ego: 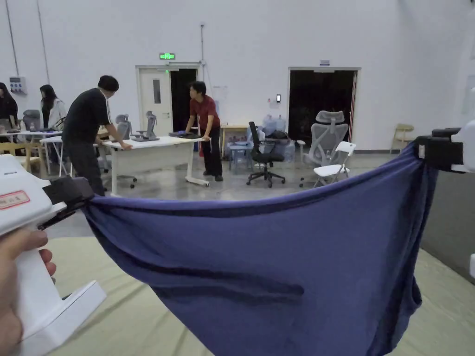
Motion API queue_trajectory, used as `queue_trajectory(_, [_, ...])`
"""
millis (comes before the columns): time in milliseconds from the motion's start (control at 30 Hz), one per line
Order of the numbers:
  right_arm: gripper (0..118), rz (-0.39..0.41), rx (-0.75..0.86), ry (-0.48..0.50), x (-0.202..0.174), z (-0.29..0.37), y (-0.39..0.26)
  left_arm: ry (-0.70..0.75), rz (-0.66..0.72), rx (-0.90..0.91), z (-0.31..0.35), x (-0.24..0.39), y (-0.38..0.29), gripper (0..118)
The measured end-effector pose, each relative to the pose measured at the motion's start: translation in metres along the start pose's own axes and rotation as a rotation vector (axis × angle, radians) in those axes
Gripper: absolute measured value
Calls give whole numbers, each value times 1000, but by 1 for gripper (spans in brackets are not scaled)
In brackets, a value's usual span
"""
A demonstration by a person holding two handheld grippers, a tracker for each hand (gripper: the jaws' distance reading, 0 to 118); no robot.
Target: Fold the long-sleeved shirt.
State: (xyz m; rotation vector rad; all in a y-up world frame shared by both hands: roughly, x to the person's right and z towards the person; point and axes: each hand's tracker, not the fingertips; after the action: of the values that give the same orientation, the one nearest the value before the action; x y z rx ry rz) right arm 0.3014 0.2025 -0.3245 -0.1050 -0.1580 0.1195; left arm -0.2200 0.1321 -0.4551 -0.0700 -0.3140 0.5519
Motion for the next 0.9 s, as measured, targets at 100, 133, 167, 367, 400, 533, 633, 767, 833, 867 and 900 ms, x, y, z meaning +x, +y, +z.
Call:
queue_trajectory(100, [9, 10, 9, -17, -1, -25, 37, 20, -96, 8, -34, 26, 19, 8])
queue_trajectory(133, [9, 14, 8, -23, 2, -36, 48, 31, -103, -1, -48, 31, 25, 8])
queue_trajectory(167, [9, 14, 4, -35, 3, -46, 57, 30, -105, -10, -59, 34, 30, 8])
queue_trajectory(367, [9, 24, -29, -69, 9, -125, 97, 74, -121, -29, -134, 34, 57, 8])
queue_trajectory(400, [9, 11, -43, -72, 10, -138, 98, 85, -114, -29, -144, 32, 58, 8])
queue_trajectory(533, [9, 31, -59, -85, 3, -190, 93, 102, -110, -23, -184, 20, 56, 8])
queue_trajectory(633, [9, 43, -86, -89, -4, -224, 77, 133, -162, -24, -212, 7, 42, 8])
queue_trajectory(767, [9, 36, -175, -97, -13, -273, 27, 186, -201, -94, -250, -20, 8, 8])
queue_trajectory(833, [9, 28, -224, -74, -17, -297, -10, 198, -217, -128, -266, -38, -19, 8])
queue_trajectory(867, [9, 34, -255, -71, -20, -307, -28, 205, -225, -147, -272, -46, -32, 8])
queue_trajectory(900, [9, 39, -290, -69, -22, -318, -51, 217, -239, -184, -278, -57, -49, 8])
